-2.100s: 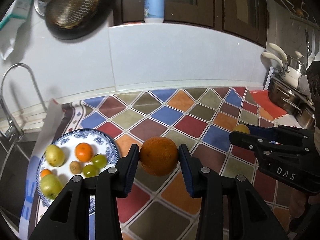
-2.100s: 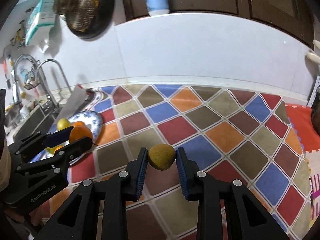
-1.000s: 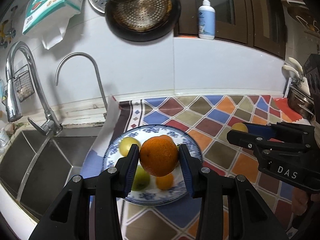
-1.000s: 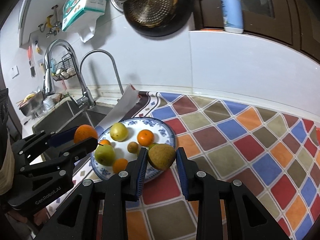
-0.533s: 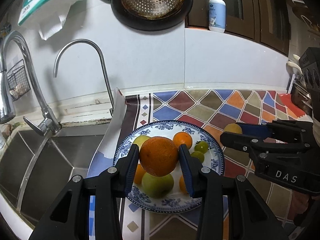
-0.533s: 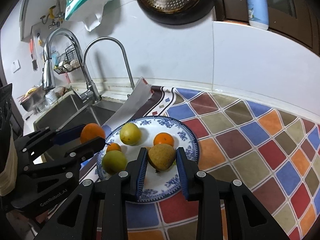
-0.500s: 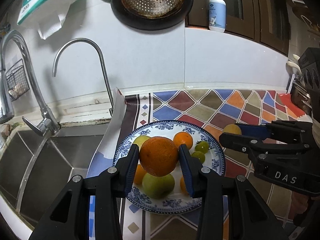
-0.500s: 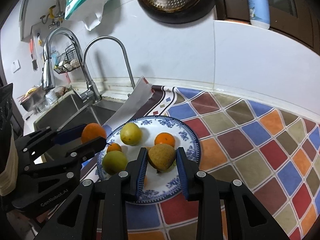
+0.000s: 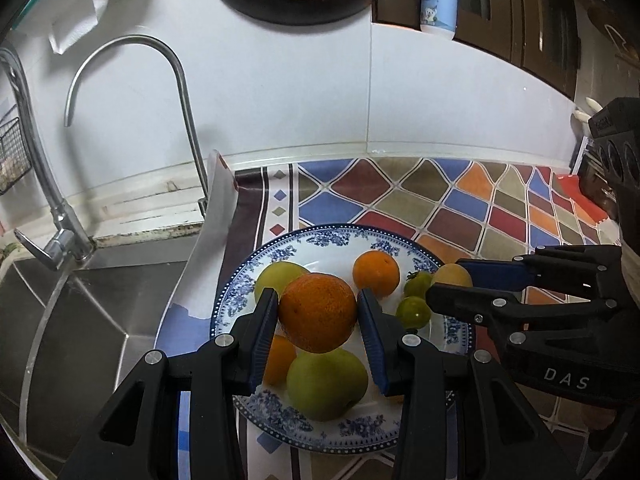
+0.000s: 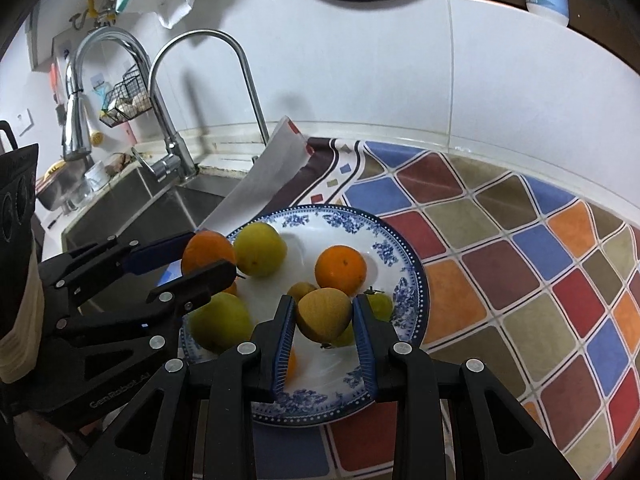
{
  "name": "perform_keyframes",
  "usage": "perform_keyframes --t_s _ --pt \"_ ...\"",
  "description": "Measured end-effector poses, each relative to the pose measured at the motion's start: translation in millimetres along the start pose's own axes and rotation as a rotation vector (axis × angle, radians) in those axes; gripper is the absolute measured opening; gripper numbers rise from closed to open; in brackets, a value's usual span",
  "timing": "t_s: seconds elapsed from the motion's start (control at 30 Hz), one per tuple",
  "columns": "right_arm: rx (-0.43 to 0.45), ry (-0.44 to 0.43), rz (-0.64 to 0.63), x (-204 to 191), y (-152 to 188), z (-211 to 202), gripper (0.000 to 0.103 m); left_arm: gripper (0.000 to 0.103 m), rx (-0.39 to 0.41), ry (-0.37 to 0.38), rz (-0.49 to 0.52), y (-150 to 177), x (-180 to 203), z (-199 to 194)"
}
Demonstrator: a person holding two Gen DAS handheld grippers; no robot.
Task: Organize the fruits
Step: 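Carry orange and yellow fruit onto the plate and open both grippers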
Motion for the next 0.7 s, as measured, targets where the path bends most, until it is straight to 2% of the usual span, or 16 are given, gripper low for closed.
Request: perform_keyframes --t_s 0.13,0.2,0.37,0.53,0.63,0.7 --pt "-0.009 0.009 0.012 3 1 4 0.030 0.041 0.004 0.008 0.009 0 1 2" --pt "-0.005 0.011 0.014 2 1 2 0.030 0.046 0.015 0.008 0.015 -1 1 0" --pt "0.008 0.030 0.016 2 1 -4 0.031 0.048 0.037 -0.018 0.003 -3 -2 -12" --pt "0.044 0.067 0.015 3 3 -22 0.032 0.059 0.057 -0.060 -0.010 0 -1 -36" --pt "0.069 0.092 0.019 6 8 -38 0.040 0.065 0.061 -0.085 -0.021 2 3 -50" --pt "0.094 0.113 0.033 10 12 -53 0.041 0.073 0.072 -0.102 -0.026 4 8 -61"
Point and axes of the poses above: each gripper's, at about its wrist camera, not at the fingertips, and z roughly the way its jaws point, x to its right, y to its underside, the point moved 7 cm from there along z, roughly the way its jaws point, and after that the axes turned 10 degrees about z, right-handed, at the moved point
